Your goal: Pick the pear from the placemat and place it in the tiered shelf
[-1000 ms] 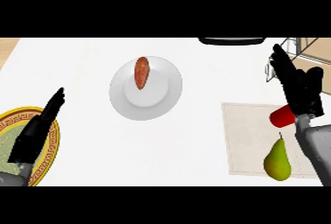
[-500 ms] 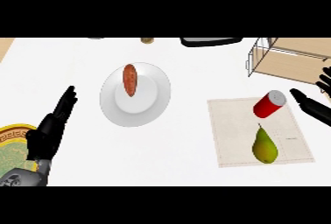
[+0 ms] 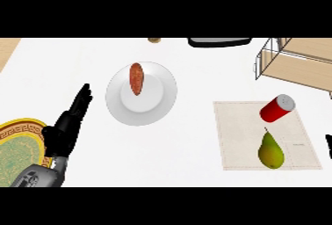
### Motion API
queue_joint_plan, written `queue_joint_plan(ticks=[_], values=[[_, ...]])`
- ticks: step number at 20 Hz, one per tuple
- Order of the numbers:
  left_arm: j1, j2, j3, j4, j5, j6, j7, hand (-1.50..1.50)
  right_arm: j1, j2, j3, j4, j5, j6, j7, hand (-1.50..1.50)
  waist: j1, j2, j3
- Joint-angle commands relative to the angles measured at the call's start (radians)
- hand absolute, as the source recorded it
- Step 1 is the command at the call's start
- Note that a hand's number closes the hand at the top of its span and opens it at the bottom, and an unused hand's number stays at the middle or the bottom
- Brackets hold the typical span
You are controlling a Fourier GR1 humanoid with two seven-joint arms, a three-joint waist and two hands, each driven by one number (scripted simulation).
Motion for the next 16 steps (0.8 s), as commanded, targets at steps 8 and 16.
queue_joint_plan(ticks=[8,16], values=[[-0.102,-0.065,-0.018,0.057,-0.031,-0.036,0.043,0.00,0.363,-0.095,0.124,-0.333,0.091,0.196,0.156,-1.50,0.063,0.011,-0.006],[-0.094,-0.082,-0.021,0.058,-0.061,-0.036,0.039,0.00,0.463,-0.271,0.214,-0.590,0.329,0.178,0.583,-1.50,0.084,0.016,-0.007]])
